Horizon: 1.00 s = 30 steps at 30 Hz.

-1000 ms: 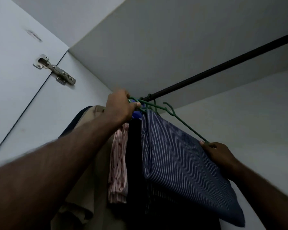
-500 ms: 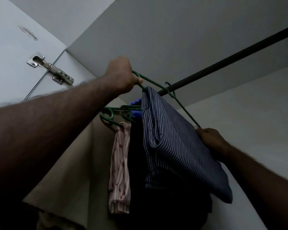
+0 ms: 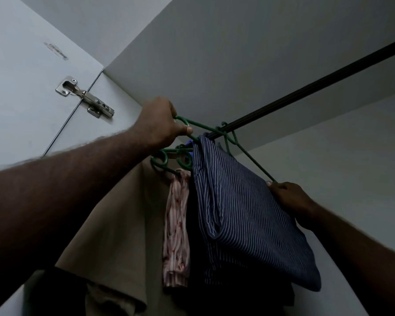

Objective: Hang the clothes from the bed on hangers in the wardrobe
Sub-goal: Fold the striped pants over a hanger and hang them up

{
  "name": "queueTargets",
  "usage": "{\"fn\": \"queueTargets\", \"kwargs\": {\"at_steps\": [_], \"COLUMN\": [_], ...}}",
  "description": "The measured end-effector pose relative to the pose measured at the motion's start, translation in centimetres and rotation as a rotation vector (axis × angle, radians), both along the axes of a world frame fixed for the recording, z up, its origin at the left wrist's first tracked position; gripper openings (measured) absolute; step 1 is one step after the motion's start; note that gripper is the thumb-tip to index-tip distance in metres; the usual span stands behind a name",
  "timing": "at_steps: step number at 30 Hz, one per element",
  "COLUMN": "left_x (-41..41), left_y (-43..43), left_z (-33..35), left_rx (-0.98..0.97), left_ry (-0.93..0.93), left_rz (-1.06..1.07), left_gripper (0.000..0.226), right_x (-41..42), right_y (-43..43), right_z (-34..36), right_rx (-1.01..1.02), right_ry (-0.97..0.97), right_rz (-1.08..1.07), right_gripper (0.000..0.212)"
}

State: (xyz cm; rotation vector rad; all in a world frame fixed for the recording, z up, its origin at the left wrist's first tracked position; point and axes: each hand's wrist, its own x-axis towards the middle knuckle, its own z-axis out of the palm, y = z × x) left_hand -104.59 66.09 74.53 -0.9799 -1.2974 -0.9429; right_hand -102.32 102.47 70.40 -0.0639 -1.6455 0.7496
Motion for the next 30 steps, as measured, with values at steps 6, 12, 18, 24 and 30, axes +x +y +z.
{"fn": "queueTargets", "kwargs": {"at_steps": [6,12,18,24,30], "left_x": [-0.6,-0.7,-0.5,0.6,1.8], "left_y": [0.6,0.7,3.6,7.8,10.2], "left_z": [-0.6,-4.0,-15.2,-22.1,-23.2], "left_rx": [0.008,0.036,-0.277,-0.429,-0.193], "left_ry": [0.016,0.000,-0.318,-0.446,-0.303], "left_rz": [0.022,-0.068,-0.267,-0.310,-0.161], "left_gripper": [0.052,0.051,0.018,0.078,0.029], "right_x": [-0.8,0.5,6.2,6.8,7.3], "right_y": [1.7,1.1,-8.9,-13.7,-14.0], "right_z": [-0.3,-2.1,-12.2,-17.5,-16.1], "right_rx": [-0.021,-0.091,0.476,0.690,0.486], "right_ry": [-0.017,0.102,0.445,0.226,0.307], "right_rz": [0.050,-0.019,-0.108,-0.149,0.027], "right_gripper": [0.061,0.057,0.050,0.088,0.008]}}
